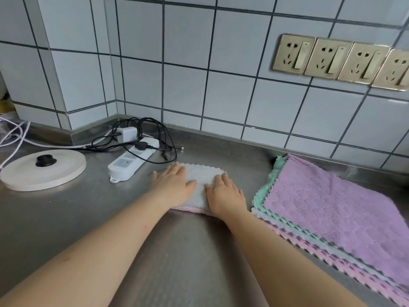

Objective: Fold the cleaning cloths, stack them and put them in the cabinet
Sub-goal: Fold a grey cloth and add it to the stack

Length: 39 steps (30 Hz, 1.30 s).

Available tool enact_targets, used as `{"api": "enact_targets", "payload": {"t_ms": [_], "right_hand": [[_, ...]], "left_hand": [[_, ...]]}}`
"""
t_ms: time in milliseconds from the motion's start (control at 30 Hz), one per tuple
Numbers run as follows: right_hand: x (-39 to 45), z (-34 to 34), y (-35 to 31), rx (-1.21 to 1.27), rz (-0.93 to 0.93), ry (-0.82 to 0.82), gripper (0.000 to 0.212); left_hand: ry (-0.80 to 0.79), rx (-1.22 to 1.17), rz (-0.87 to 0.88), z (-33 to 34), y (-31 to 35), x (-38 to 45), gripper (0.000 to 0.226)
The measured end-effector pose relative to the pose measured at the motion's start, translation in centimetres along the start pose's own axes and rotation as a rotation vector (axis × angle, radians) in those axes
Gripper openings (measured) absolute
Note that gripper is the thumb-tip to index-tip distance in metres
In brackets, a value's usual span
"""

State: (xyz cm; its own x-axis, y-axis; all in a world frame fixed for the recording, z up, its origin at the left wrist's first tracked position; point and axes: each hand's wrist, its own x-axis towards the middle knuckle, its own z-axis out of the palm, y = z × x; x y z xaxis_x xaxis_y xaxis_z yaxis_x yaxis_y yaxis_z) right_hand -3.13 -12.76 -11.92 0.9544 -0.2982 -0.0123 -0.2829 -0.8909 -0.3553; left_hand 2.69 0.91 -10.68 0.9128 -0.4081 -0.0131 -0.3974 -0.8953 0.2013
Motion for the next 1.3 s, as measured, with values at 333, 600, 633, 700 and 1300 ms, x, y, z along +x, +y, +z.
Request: {"api": "enact_targets", "payload": {"t_ms": [333,600,633,700,1300], "right_hand": [[-7.6,-5.9,4.5,0.291,-0.206,0.138,0.033],[-12.6,-12.0,16.6,-0.045,0.099,0.078,0.030],[-13.4,-12.3,17.9,-0.076,0.106,0.069,0.032],[-14.3,-12.1,19.2,-0.120,0.081,0.068,0.035],[-14.2,-11.2,22.8,-0.191,0.008,0.173,0.044]], "left_hand": [[0.314,0.134,0.257,-1.8,5.7,-3.0,0.032],[0.195,-0.047,0.536,0.0,15.1,-4.2,0.032],[0.155,-0.090,0.564,0.5,16.2,-4.4,0.032],[0.079,-0.151,0.605,1.3,17.5,-4.6,0.031],[0.126,-0.026,0.561,3.1,19.4,-2.6,0.041]]}}
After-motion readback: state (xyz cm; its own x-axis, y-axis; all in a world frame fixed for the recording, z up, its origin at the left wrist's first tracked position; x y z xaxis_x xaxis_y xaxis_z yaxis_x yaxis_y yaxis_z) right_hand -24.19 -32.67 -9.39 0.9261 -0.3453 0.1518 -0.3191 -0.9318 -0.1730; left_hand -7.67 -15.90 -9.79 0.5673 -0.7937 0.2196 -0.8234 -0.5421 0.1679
